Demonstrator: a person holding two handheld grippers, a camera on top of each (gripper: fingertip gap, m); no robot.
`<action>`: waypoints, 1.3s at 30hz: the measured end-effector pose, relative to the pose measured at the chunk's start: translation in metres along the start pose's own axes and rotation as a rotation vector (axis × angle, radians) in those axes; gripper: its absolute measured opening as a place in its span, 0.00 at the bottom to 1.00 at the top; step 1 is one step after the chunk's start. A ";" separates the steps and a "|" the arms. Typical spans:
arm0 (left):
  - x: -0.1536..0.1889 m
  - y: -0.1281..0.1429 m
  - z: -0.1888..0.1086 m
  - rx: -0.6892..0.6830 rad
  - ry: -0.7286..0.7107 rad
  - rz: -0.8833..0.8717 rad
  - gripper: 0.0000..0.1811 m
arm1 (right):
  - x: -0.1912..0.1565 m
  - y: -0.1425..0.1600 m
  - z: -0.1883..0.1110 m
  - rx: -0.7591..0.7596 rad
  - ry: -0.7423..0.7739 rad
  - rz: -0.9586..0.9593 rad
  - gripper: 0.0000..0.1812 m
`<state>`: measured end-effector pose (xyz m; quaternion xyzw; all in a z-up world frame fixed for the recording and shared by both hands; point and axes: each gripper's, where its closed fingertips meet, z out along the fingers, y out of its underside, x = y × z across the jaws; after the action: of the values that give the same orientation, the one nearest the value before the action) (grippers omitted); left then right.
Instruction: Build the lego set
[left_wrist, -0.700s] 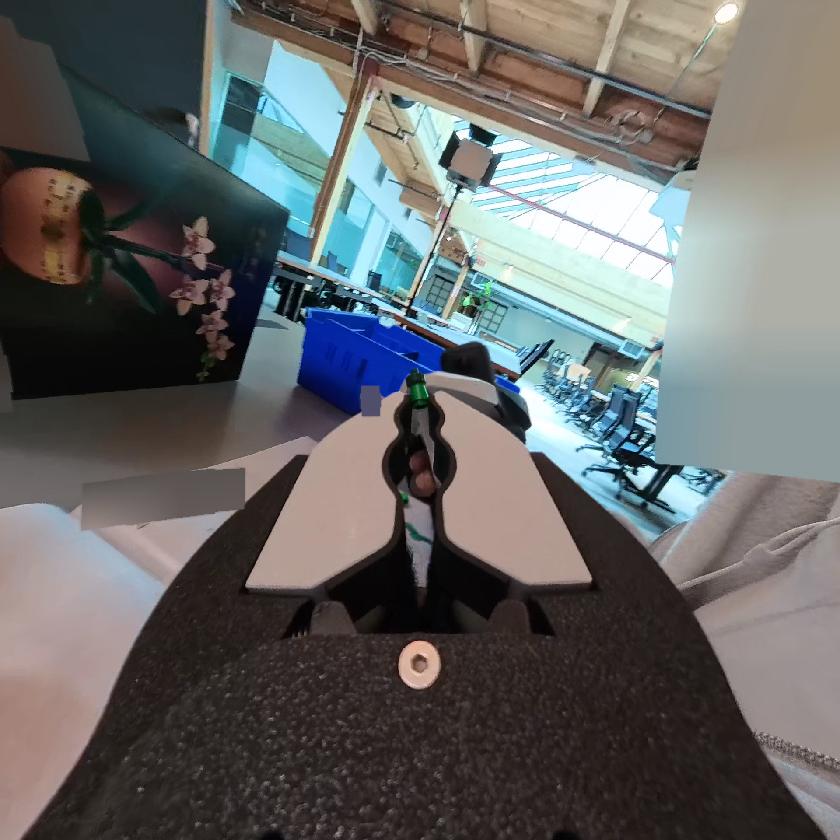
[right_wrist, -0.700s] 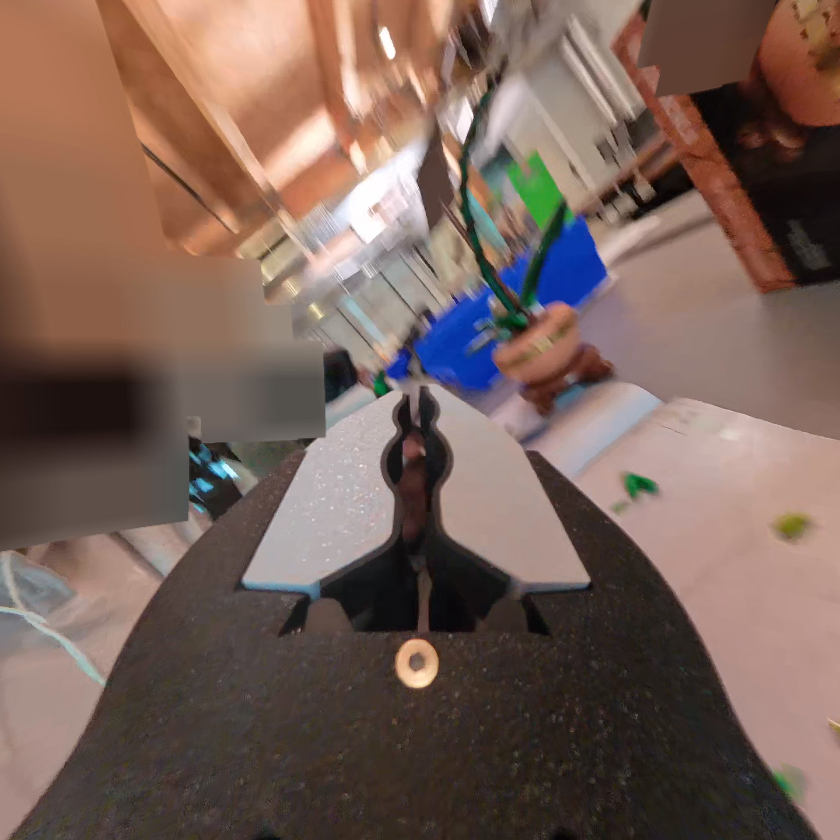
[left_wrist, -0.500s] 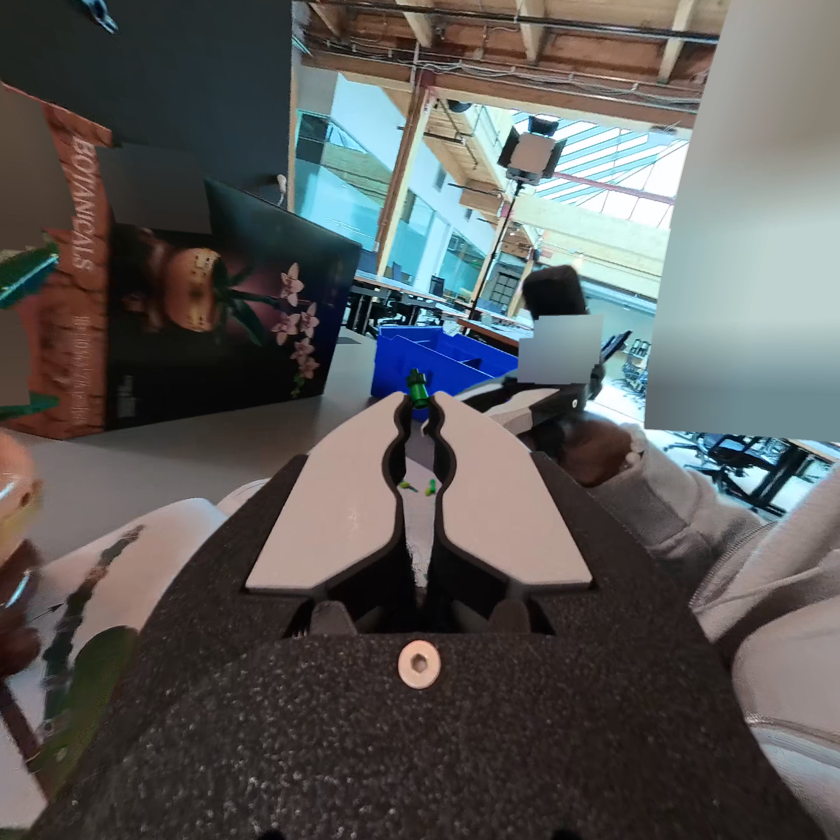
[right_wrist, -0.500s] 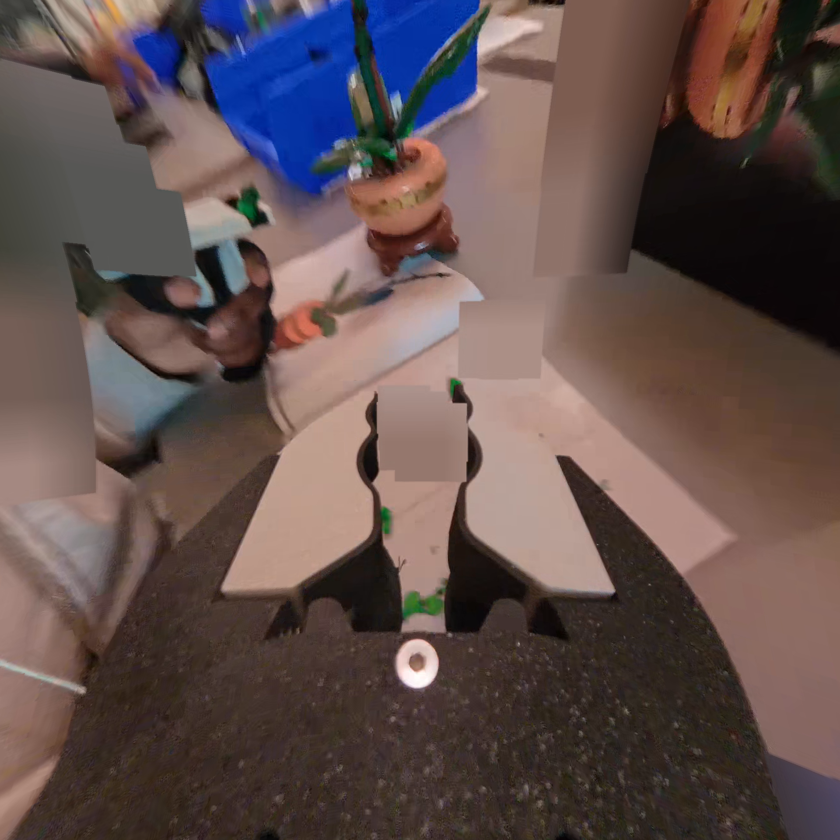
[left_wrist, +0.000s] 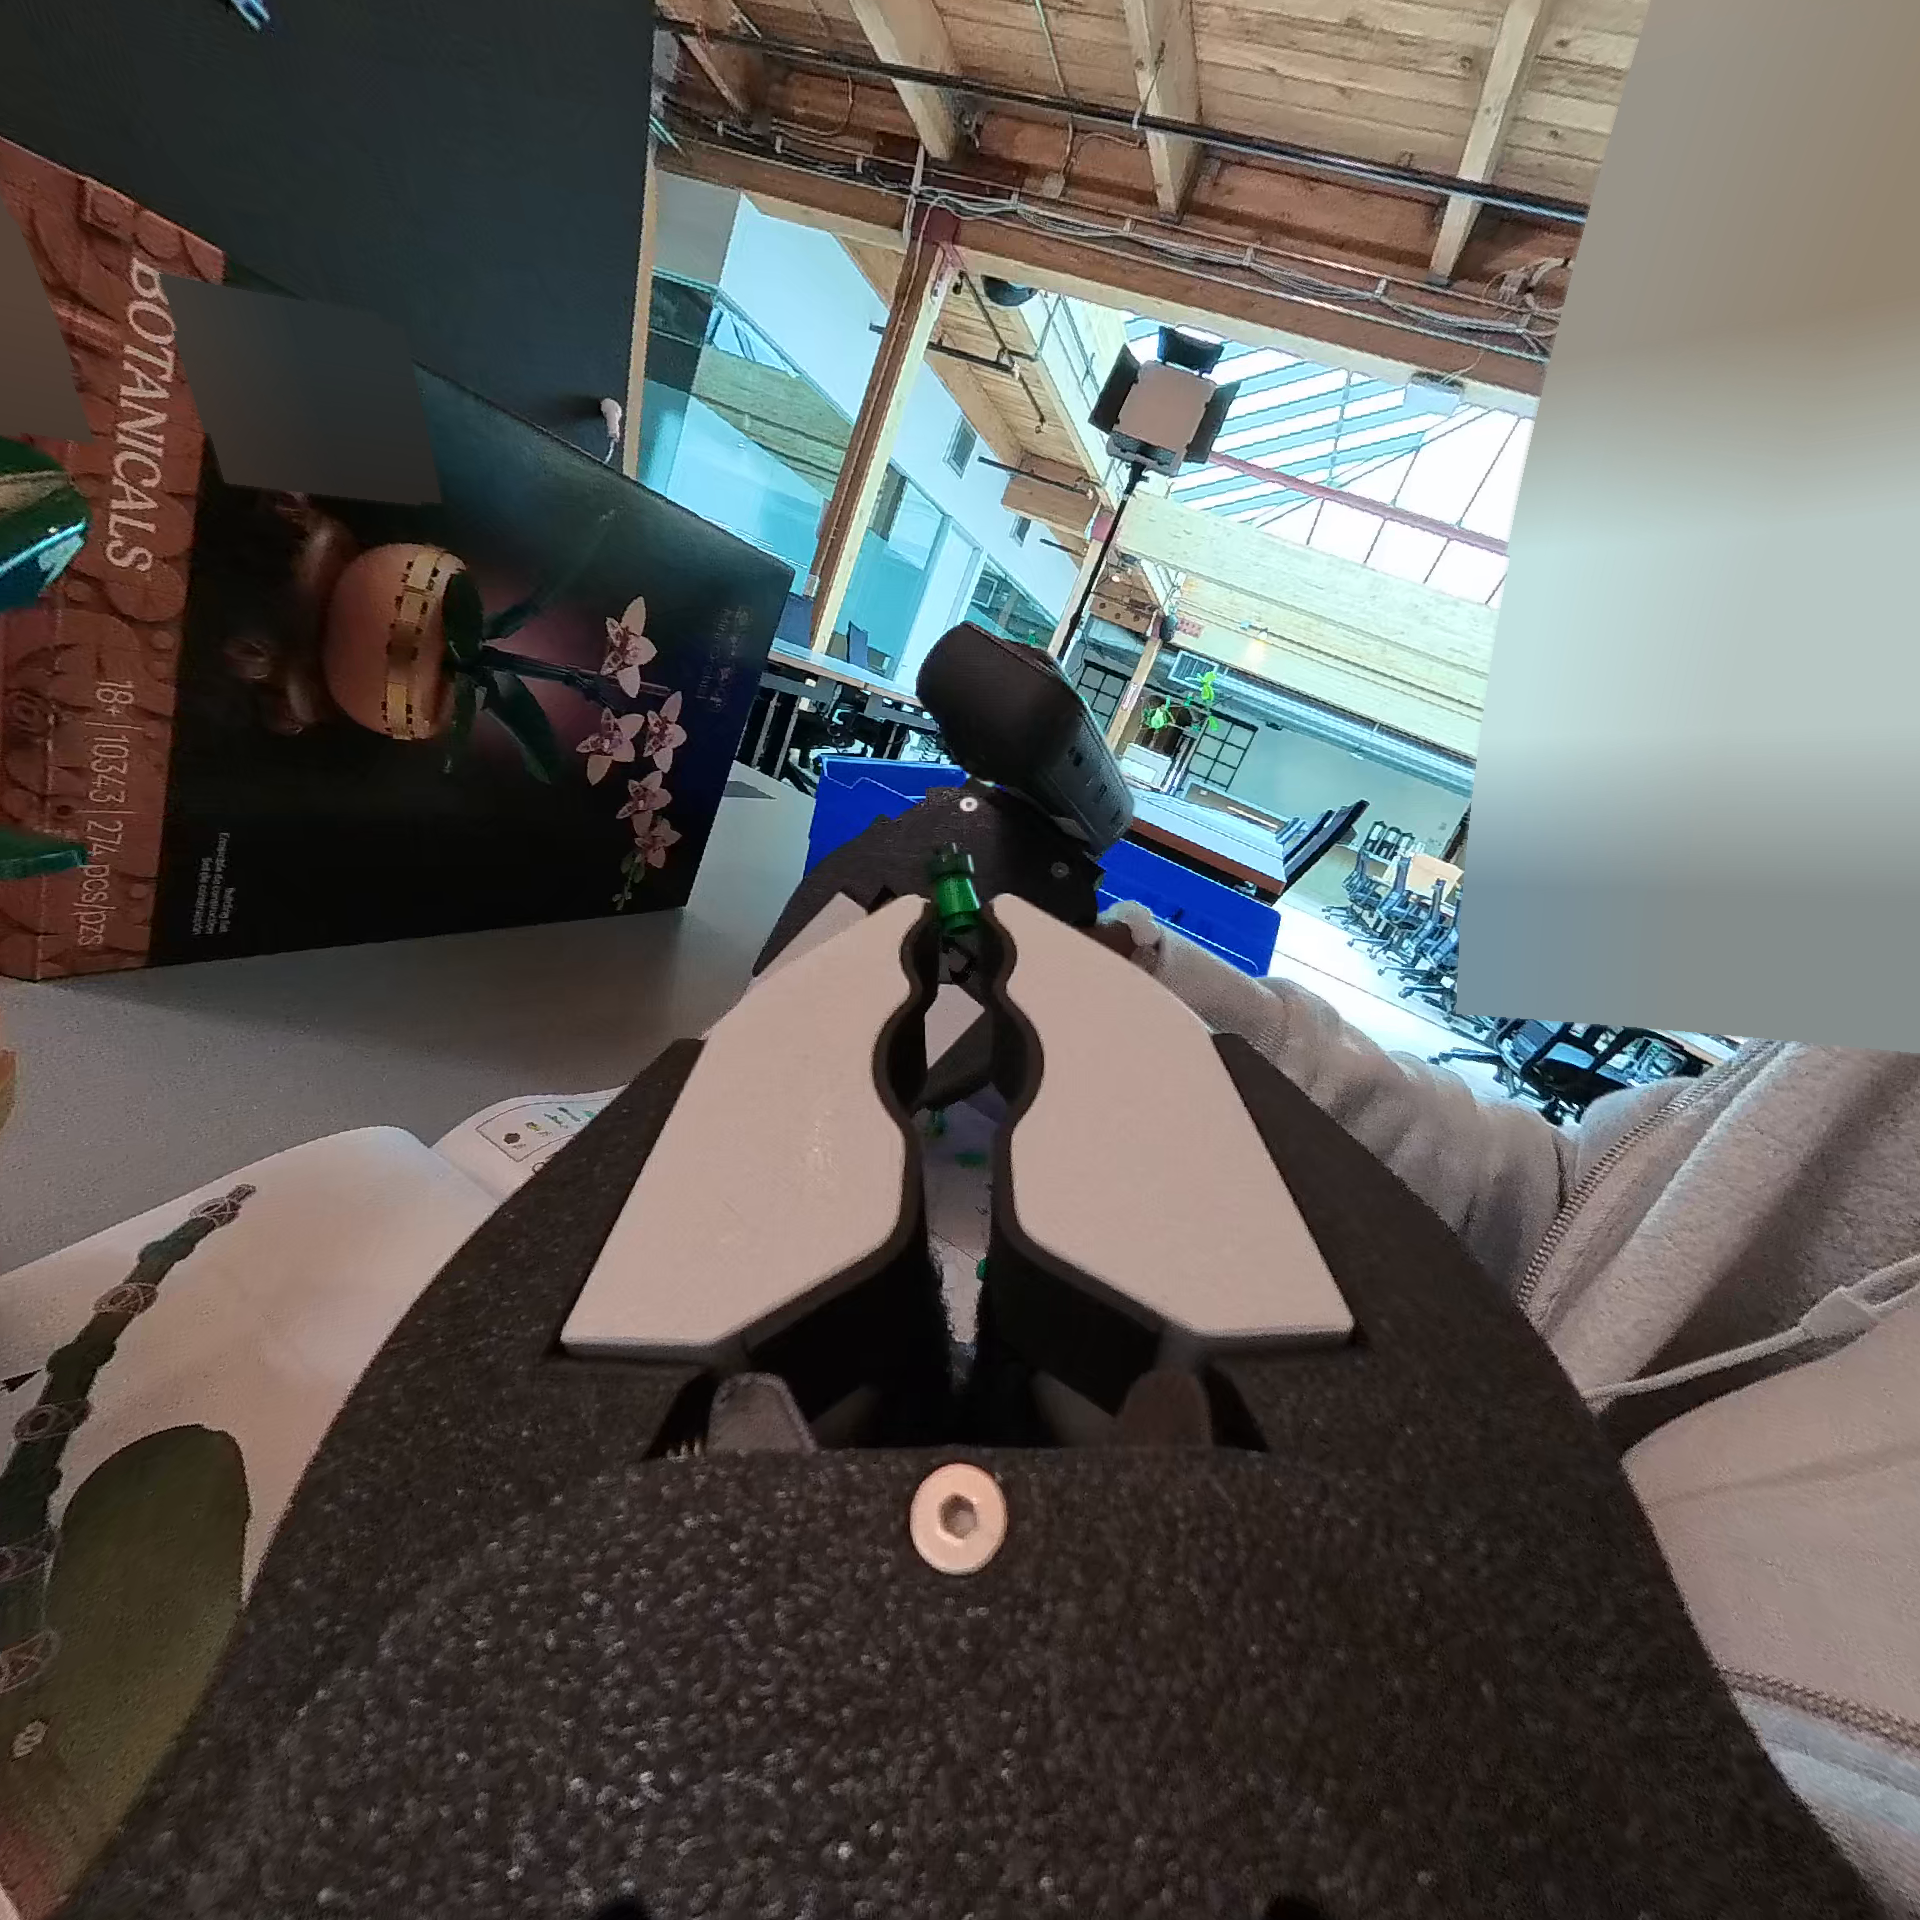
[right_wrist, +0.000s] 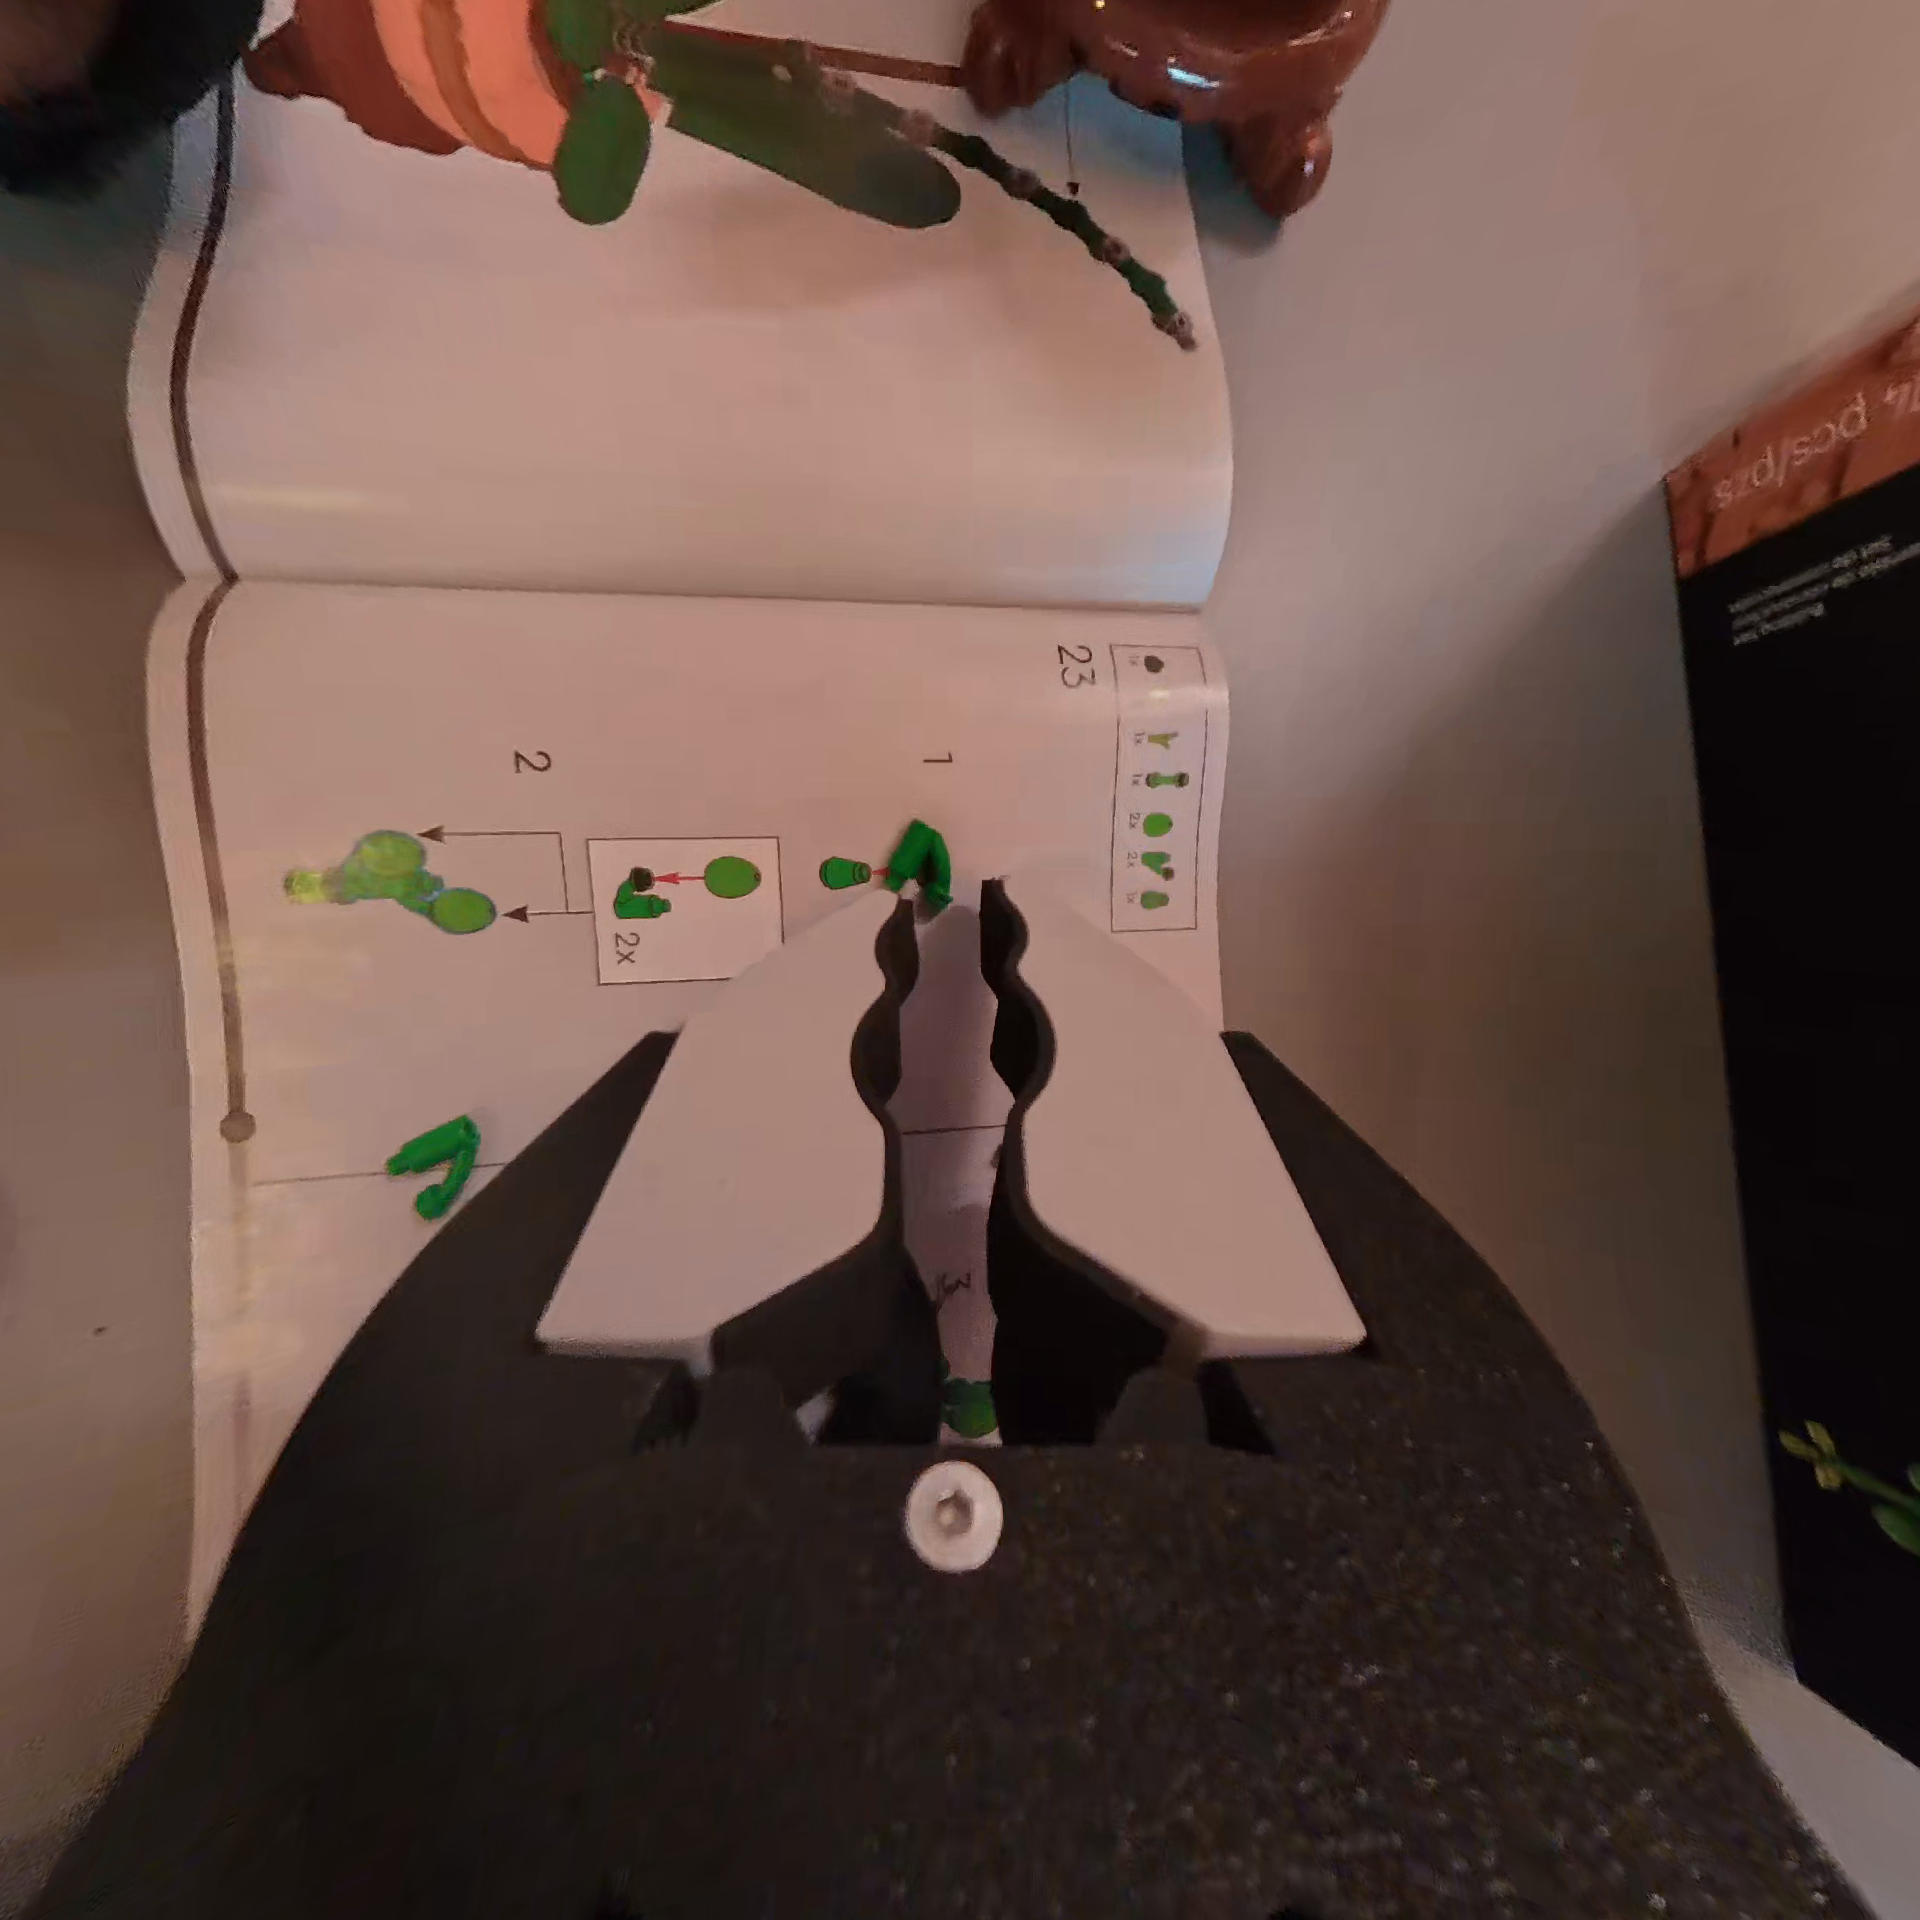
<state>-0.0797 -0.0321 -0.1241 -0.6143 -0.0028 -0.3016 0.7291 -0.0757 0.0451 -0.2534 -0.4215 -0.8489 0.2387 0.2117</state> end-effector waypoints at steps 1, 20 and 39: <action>0.001 0.000 0.000 -0.001 0.005 -0.002 0.03 | 0.000 0.001 0.001 0.003 -0.011 -0.010 0.07; 0.000 0.044 -0.001 -0.344 -0.029 0.497 0.03 | -0.056 -0.062 -0.086 0.191 -0.585 0.243 0.01; 0.058 0.055 0.004 -0.262 0.286 0.750 0.03 | -0.104 -0.065 -0.111 0.128 -1.234 0.471 0.01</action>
<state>-0.0057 -0.0503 -0.1508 -0.6124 0.3606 -0.0953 0.6970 0.0038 -0.0495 -0.1437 -0.3681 -0.6837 0.5263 -0.3465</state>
